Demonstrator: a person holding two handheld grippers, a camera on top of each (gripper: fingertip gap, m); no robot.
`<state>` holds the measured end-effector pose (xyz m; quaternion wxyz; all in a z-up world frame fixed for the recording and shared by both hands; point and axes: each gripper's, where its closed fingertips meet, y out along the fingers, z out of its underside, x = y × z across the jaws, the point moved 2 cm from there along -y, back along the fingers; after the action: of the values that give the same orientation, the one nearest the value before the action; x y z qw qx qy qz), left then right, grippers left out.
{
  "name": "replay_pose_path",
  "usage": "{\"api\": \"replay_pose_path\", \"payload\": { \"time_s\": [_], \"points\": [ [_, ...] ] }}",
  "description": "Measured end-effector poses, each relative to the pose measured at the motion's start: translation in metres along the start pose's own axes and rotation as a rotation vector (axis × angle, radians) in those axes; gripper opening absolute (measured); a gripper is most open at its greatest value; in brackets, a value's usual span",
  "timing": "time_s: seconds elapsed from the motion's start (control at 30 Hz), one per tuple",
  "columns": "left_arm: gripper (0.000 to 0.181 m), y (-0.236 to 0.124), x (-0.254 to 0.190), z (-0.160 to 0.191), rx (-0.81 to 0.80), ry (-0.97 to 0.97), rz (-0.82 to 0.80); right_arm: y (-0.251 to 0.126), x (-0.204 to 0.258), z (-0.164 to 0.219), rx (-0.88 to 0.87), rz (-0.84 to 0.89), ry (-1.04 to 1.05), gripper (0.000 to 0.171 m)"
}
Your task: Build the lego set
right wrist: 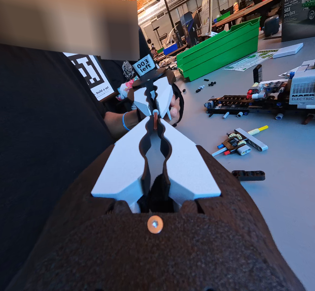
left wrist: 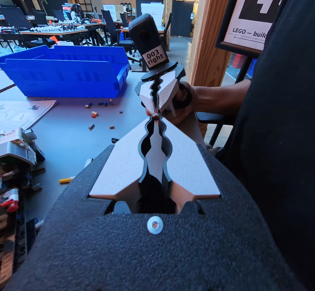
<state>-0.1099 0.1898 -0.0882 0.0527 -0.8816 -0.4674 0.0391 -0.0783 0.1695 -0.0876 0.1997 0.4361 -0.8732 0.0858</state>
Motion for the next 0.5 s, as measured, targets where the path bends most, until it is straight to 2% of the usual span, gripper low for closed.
{"api": "replay_pose_path", "payload": {
  "time_s": [0.4,0.5],
  "points": [
    [0.002,-0.0039,0.003,-0.003,-0.028,-0.091,0.009,0.0012,-0.0033,0.0043,0.029,0.082,-0.025,0.003],
    [0.007,-0.0037,0.0036,-0.0048,-0.018,-0.058,0.003,0.0001,-0.0051,0.0024,0.013,0.074,0.0,0.003]
  ]
}}
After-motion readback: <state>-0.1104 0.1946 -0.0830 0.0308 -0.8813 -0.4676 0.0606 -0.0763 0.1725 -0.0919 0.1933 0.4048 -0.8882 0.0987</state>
